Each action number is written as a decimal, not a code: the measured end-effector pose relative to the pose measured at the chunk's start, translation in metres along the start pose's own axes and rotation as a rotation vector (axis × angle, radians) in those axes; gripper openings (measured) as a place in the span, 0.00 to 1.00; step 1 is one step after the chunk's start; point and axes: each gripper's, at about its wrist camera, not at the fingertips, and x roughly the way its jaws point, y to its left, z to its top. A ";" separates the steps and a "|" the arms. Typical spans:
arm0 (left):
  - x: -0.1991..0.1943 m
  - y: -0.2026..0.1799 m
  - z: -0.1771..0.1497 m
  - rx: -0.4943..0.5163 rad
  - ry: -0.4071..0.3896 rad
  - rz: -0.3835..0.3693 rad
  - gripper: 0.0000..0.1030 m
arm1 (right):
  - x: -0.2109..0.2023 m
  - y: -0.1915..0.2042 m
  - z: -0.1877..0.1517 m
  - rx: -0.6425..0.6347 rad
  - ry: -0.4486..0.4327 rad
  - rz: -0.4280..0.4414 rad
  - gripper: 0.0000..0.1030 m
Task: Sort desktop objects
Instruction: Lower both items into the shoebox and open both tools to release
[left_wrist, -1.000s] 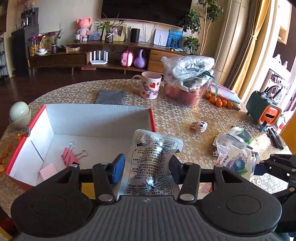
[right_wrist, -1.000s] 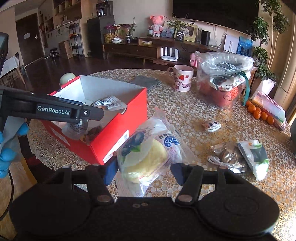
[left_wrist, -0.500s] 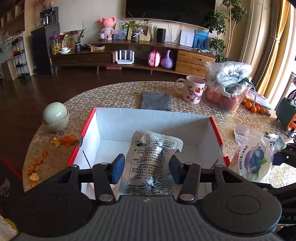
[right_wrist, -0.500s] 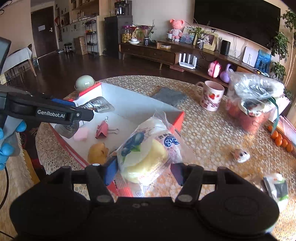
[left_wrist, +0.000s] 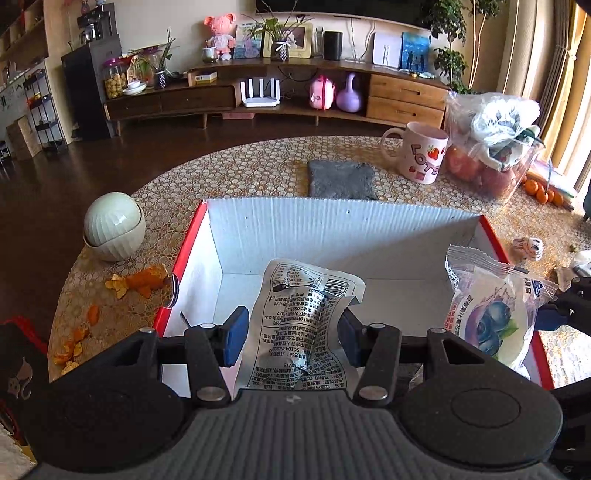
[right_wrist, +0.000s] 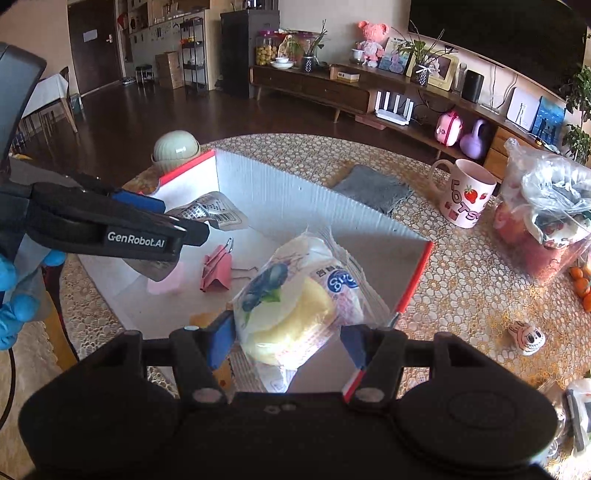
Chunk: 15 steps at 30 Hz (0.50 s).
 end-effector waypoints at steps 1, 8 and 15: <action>0.004 0.000 0.000 0.001 0.009 0.001 0.49 | 0.005 0.001 0.000 -0.004 0.009 0.002 0.59; 0.027 0.004 -0.003 0.012 0.061 0.027 0.49 | 0.032 0.008 0.000 -0.019 0.055 -0.001 0.59; 0.040 0.002 -0.006 0.023 0.118 0.038 0.51 | 0.044 0.011 -0.002 -0.029 0.083 0.003 0.61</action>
